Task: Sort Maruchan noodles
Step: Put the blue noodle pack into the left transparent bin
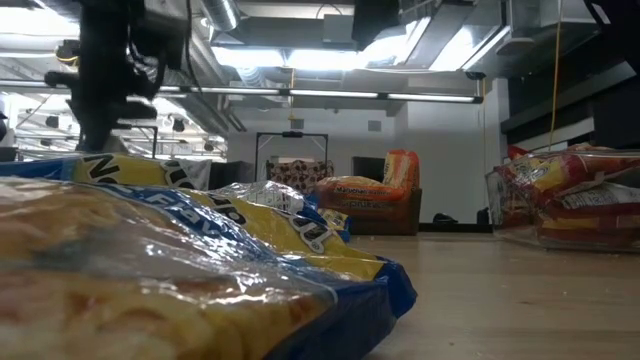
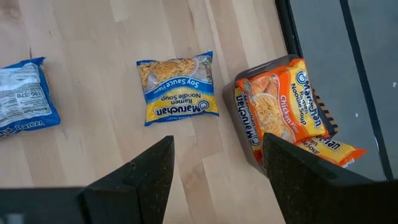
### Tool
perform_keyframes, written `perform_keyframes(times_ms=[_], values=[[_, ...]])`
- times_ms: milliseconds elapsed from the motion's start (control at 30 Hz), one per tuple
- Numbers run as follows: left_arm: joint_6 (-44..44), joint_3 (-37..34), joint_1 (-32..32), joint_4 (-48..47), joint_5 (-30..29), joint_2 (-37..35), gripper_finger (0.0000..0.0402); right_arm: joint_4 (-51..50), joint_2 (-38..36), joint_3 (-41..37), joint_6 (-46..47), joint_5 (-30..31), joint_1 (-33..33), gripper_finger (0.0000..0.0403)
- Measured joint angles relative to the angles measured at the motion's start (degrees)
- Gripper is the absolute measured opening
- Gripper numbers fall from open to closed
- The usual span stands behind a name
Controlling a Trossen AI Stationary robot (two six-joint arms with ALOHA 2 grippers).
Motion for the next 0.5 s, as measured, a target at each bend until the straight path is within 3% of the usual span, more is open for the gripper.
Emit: perform_keyframes(times_ms=[267,500], values=[[6.05,-4.56,-2.00,8.76,3.65,12.15,0.0001,-0.06,-0.01,0.00,-0.85,-1.40,-0.01,0.0229],[6.34,-2.60,-4.37,17.48,7.83,15.07,0.0026,0.28,-0.01,0.00,-1.39,-1.95,0.00,0.0229]])
